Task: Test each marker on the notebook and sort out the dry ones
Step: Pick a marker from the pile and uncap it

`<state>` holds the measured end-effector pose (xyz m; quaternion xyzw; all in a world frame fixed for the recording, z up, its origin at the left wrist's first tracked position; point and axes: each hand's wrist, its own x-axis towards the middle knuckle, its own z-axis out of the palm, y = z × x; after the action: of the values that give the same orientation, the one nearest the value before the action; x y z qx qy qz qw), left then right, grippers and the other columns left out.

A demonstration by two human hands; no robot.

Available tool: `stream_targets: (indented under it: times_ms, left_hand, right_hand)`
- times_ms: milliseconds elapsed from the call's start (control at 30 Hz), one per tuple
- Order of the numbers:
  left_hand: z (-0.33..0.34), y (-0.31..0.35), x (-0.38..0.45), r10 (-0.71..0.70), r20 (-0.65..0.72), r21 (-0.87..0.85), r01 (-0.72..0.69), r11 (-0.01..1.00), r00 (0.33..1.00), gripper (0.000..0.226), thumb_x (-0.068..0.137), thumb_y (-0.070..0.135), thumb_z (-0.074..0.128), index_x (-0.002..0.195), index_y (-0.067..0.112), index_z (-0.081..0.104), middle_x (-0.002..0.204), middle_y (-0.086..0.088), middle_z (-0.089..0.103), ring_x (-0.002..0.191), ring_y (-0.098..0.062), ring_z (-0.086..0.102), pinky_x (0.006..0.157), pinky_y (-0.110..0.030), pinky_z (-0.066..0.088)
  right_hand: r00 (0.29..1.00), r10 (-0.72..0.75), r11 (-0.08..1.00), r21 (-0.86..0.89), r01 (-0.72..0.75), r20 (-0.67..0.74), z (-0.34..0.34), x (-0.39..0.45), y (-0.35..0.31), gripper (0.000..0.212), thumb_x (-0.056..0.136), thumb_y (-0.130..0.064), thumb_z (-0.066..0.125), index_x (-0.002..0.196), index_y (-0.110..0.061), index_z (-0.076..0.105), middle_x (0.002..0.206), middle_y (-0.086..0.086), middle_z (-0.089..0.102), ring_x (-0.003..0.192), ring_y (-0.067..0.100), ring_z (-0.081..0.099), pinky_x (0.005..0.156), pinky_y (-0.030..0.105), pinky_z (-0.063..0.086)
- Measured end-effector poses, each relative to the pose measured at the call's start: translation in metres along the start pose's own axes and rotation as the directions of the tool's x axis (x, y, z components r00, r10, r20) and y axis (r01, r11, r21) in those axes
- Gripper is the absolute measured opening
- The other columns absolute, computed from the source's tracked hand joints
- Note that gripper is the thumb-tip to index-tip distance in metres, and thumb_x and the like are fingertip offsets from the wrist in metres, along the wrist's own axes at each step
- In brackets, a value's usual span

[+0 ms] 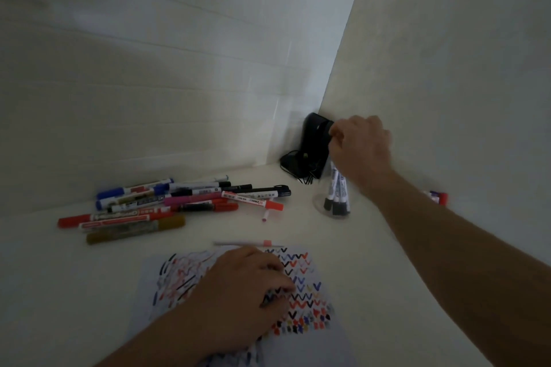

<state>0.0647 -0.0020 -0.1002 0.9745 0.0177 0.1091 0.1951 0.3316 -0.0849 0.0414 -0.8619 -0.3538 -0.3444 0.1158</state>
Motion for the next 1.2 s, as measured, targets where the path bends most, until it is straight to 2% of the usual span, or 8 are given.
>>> stream_targets:
  times_ms: [67,133,233,567,700,833,1033,1200]
  left_hand:
    - [-0.002,0.001,0.0,0.003,-0.012,0.001,-0.003,1.0,1.0,0.039,0.102,0.061,0.042,0.136,0.05,0.058,0.146,0.026,0.046,0.133,0.001,0.036,0.118,-0.027,0.025]
    - [-0.004,0.002,0.0,0.015,-0.025,-0.005,-0.015,1.0,1.0,0.038,0.102,0.058,0.043,0.135,0.048,0.061,0.144,0.024,0.05,0.131,-0.001,0.039,0.116,-0.026,0.027]
    - [-0.002,0.001,0.001,0.026,-0.03,-0.023,-0.026,0.999,0.999,0.039,0.101,0.059,0.042,0.133,0.048,0.062,0.143,0.024,0.051,0.129,-0.002,0.041,0.115,-0.028,0.031]
    - [0.001,-0.004,0.002,-0.014,-0.14,-0.117,-0.003,0.993,0.99,0.027,0.099,0.048,0.055,0.119,0.038,0.07,0.119,0.02,0.068,0.107,0.002,0.056,0.102,-0.03,0.048]
    - [-0.007,-0.003,0.002,-0.263,-0.21,-0.396,0.164,0.904,0.942,0.026,0.095,0.058,0.059,0.104,0.037,0.047,0.099,0.013,0.063,0.085,-0.002,0.061,0.072,-0.024,0.055]
    - [-0.008,0.004,-0.001,-0.111,-0.22,-0.269,0.049,0.962,0.969,0.037,0.097,0.062,0.052,0.122,0.035,0.043,0.109,0.018,0.055,0.092,0.003,0.056,0.076,-0.017,0.049]
    - [0.002,0.014,-0.01,0.069,-0.232,-0.111,-0.097,0.989,0.97,0.014,0.108,0.031,0.047,0.1,0.029,0.035,0.07,0.011,0.049,0.079,-0.008,0.055,0.058,-0.021,0.043]
    - [-0.003,0.022,-0.014,0.121,-0.205,-0.121,-0.148,0.982,0.971,0.015,0.108,0.033,0.043,0.1,0.04,0.032,0.059,0.011,0.044,0.058,-0.008,0.051,0.051,-0.018,0.036]
  right_hand:
    - [0.968,-0.248,0.963,0.104,0.249,-0.022,0.005,-0.016,-0.03,0.023,0.091,-0.024,0.058,0.102,-0.021,0.077,0.096,0.004,0.072,0.093,0.033,0.06,0.08,0.041,0.048]
    - [0.897,-0.373,0.918,0.233,0.321,0.236,0.023,-0.035,-0.062,0.023,0.096,-0.029,0.061,0.113,-0.022,0.076,0.105,0.003,0.072,0.1,0.026,0.061,0.087,0.042,0.053]
    - [0.794,-0.353,0.936,0.177,0.305,0.495,0.06,-0.053,-0.093,0.029,0.098,-0.039,0.061,0.121,-0.023,0.07,0.116,0.006,0.065,0.11,0.027,0.057,0.091,0.041,0.051]
    - [0.879,-0.186,0.922,0.387,0.001,0.439,0.047,-0.07,-0.088,0.031,0.091,-0.023,0.072,0.121,-0.025,0.07,0.107,0.0,0.071,0.097,0.019,0.066,0.084,0.038,0.056]
    - [0.799,-0.133,0.437,0.759,-0.484,0.586,-0.002,-0.109,-0.063,0.011,0.09,-0.009,0.075,0.093,-0.011,0.065,0.082,0.006,0.069,0.07,0.017,0.066,0.061,0.025,0.052]
    - [0.718,-0.272,-0.169,0.703,-0.691,0.641,-0.018,-0.161,-0.058,0.027,0.085,-0.007,0.076,0.076,-0.004,0.051,0.064,0.016,0.06,0.052,0.02,0.059,0.048,0.025,0.051]
    - [0.841,-0.178,-0.25,0.803,-0.541,0.511,-0.013,-0.199,-0.067,0.041,0.076,-0.029,0.076,0.069,-0.009,0.041,0.053,0.008,0.056,0.044,0.011,0.05,0.043,0.018,0.04]
    - [0.818,-0.206,-0.267,0.773,-0.575,0.537,-0.017,-0.203,-0.067,0.045,0.073,-0.032,0.08,0.067,-0.01,0.041,0.052,0.012,0.054,0.043,0.013,0.046,0.04,0.02,0.033]
